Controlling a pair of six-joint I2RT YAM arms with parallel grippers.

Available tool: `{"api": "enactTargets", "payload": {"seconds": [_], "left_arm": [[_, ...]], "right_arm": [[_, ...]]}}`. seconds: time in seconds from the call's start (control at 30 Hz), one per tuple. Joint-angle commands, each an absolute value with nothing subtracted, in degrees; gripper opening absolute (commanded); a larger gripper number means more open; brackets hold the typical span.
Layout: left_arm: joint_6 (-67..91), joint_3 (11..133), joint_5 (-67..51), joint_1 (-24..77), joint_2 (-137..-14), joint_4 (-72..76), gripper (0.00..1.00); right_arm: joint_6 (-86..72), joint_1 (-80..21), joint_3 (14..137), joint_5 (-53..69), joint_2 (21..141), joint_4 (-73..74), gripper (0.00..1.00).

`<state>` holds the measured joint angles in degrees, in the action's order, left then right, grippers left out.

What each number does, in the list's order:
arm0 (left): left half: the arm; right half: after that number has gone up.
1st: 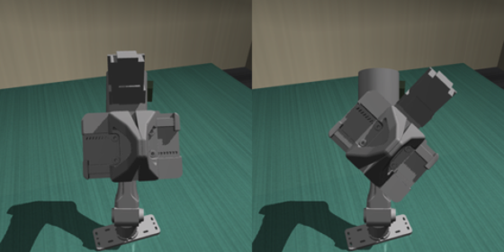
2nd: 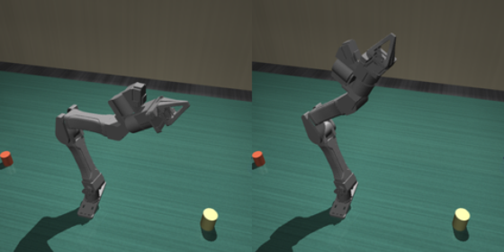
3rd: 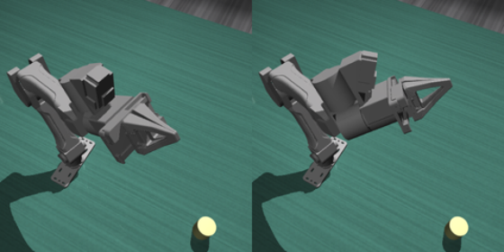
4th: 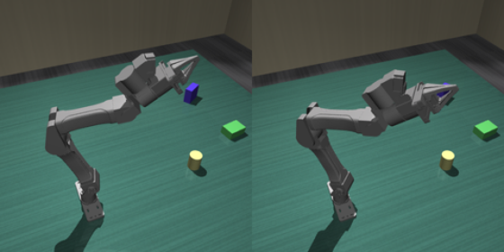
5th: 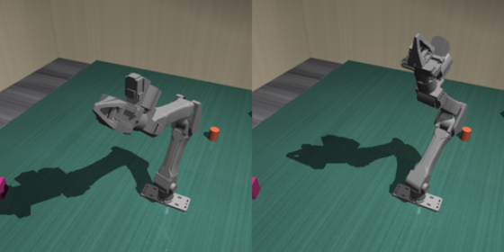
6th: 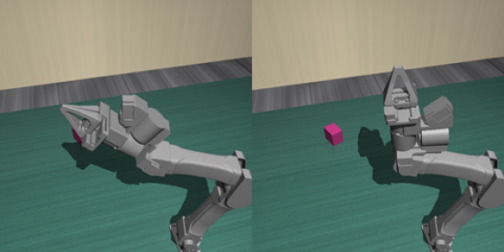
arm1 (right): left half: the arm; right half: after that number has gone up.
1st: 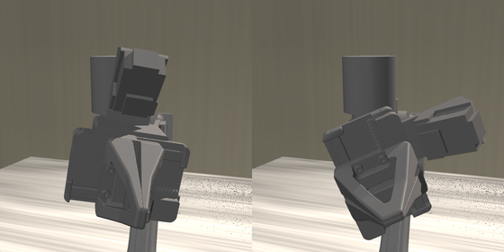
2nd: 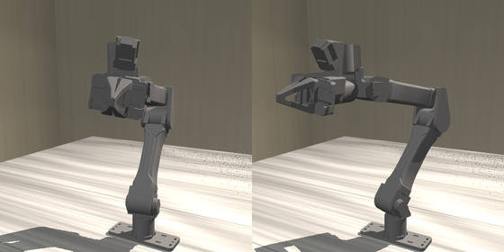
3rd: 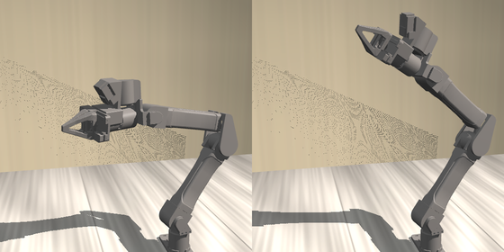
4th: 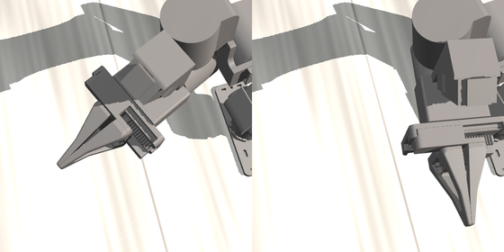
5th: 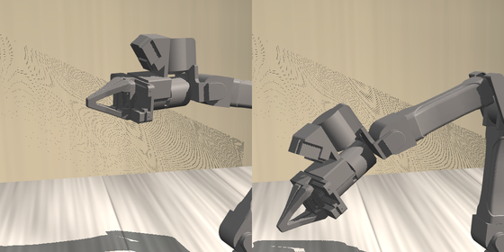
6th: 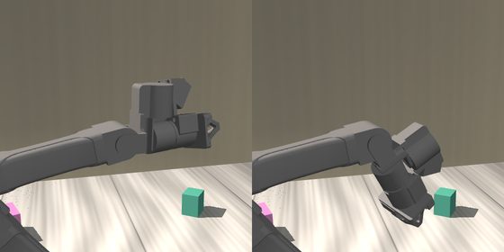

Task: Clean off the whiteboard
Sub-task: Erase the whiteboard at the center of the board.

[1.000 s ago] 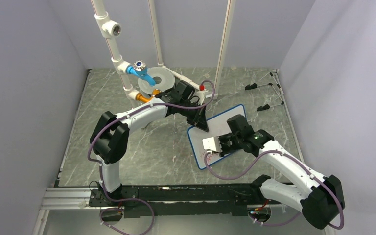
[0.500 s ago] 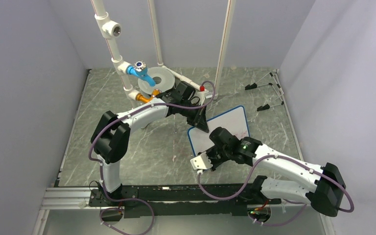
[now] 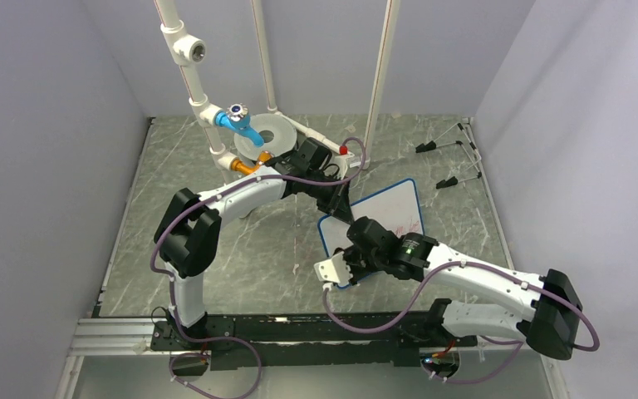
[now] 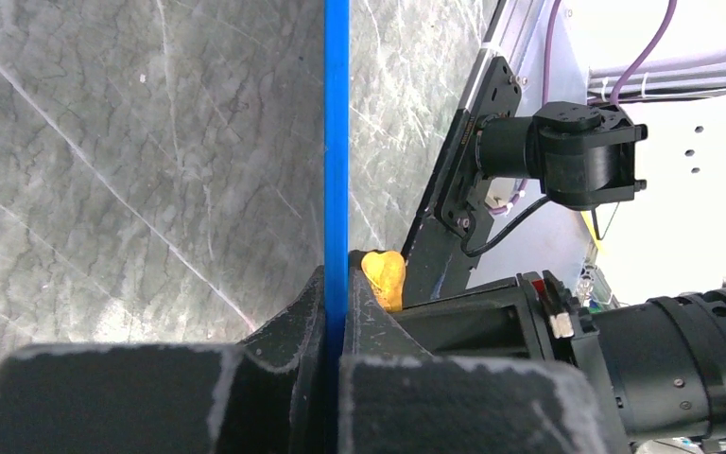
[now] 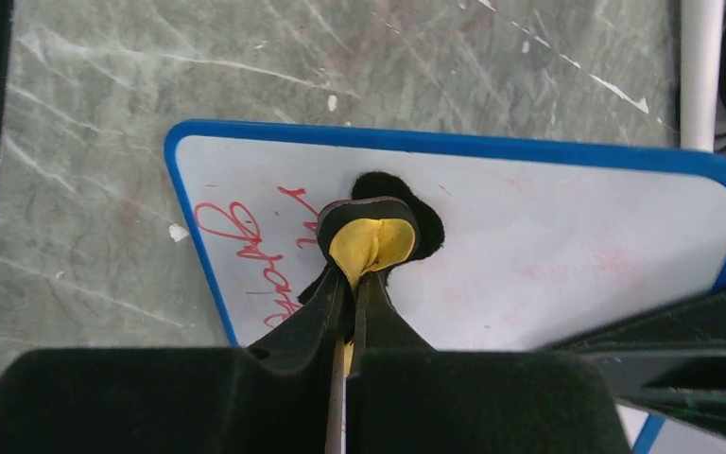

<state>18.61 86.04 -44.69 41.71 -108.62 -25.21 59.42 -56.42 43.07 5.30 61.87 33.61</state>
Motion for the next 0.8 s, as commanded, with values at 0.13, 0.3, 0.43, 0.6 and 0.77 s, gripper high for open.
{"api": "enactTargets", "payload": {"seconds": [0.13,0.3,0.43,0.6,0.77], "left_arm": [[18.44,90.92,-48.26,42.63,-109.66,-26.70,0.00],[17.94,91.62,-48.02,42.64,-110.06,-27.52,0.00],[18.18,90.72,-48.11,42.66,-109.95,-26.91,0.00],[18.19,90.59,-48.17,42.70,-110.04,-26.81,0.00],[18.13,90.95,-48.17,42.68,-110.19,-26.97,0.00]], "right_arm": [[61.38,-62.41,41.39,3.98,66.59,41.78,0.00],[58.82,-63.37,42.66,1.51,68.70,40.94,0.00],[54.12,-61.17,45.35,-3.75,67.68,35.06,0.00],[51.08,-58.43,48.56,-6.23,65.34,30.84,0.00],[52.14,-58.36,47.06,-5.27,66.61,32.23,0.00]]}}
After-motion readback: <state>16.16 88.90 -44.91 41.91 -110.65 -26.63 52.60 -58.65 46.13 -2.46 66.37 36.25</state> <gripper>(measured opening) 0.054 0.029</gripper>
